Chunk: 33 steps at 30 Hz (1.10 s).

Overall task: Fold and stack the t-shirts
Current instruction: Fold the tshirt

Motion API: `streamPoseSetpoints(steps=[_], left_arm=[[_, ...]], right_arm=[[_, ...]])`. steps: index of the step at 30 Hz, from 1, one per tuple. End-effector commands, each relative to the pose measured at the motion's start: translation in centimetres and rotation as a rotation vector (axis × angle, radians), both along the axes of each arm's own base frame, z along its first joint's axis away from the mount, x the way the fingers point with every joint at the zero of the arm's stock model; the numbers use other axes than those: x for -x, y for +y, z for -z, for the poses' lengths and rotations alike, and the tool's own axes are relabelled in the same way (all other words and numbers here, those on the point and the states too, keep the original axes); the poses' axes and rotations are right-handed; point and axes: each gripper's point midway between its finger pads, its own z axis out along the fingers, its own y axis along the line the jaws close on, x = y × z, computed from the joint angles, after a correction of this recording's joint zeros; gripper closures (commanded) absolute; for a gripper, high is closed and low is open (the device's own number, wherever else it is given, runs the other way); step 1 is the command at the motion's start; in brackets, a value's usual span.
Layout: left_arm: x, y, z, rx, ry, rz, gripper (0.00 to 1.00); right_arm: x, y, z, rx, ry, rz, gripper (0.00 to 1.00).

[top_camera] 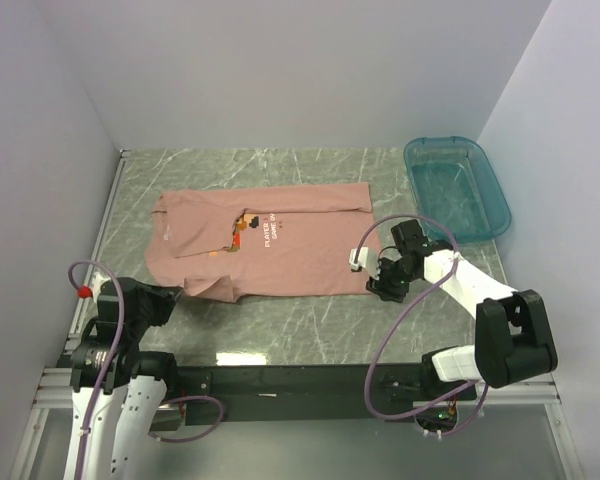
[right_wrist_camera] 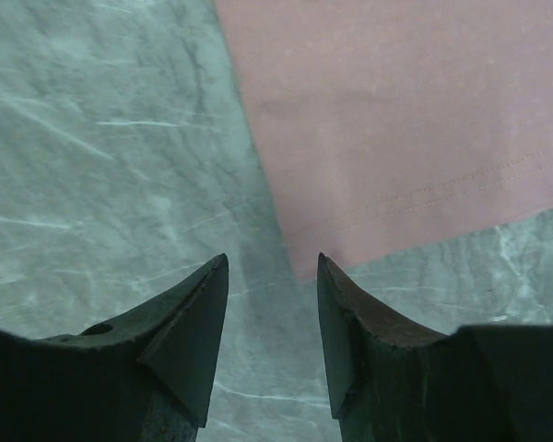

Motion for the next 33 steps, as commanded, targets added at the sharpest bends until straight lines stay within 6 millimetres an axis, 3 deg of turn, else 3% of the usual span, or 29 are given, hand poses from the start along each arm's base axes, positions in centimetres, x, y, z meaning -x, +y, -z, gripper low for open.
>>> streamPoseSetpoints(steps=[1, 8, 12, 16, 21, 26, 33], left_arm=[[0.3, 0.3, -0.9, -0.024, -0.039, 0.002, 1.00], [0.3, 0.2, -0.3, -0.015, -0.040, 0.004, 1.00], [0.1, 0.2, -0.5, -0.017, -0.049, 0.002, 1.00], [-0.2, 0.1, -0.5, -0.010, -0.057, -0.001, 1.00], [-0.6, 0.0, -0.4, 0.010, -0.069, -0.004, 1.00], [-1.4, 0.0, -0.7, 0.018, -0.091, -0.017, 1.00], [-3.0, -0.2, -1.6, 0.020, -0.113, -0.010, 1.00]], right_arm=[[-2.1, -0.6, 0.3, 0.030, -0.084, -0.001, 0.50], [-2.1, -1.2, 2.1, 0.065, -0.052, 0.016, 0.55], [-1.7, -1.4, 2.8, 0.080, -0.025, 0.016, 0.65], [-1.2, -1.4, 3.1, 0.082, 0.003, 0.014, 0.82], [-1.3, -1.1, 1.7, 0.054, -0.011, 0.014, 1.00], [-1.4, -0.8, 0.0, 0.024, 0.014, 0.047, 1.00], [-3.5, -0.5, -2.0, -0.032, 0.004, 0.117, 1.00]])
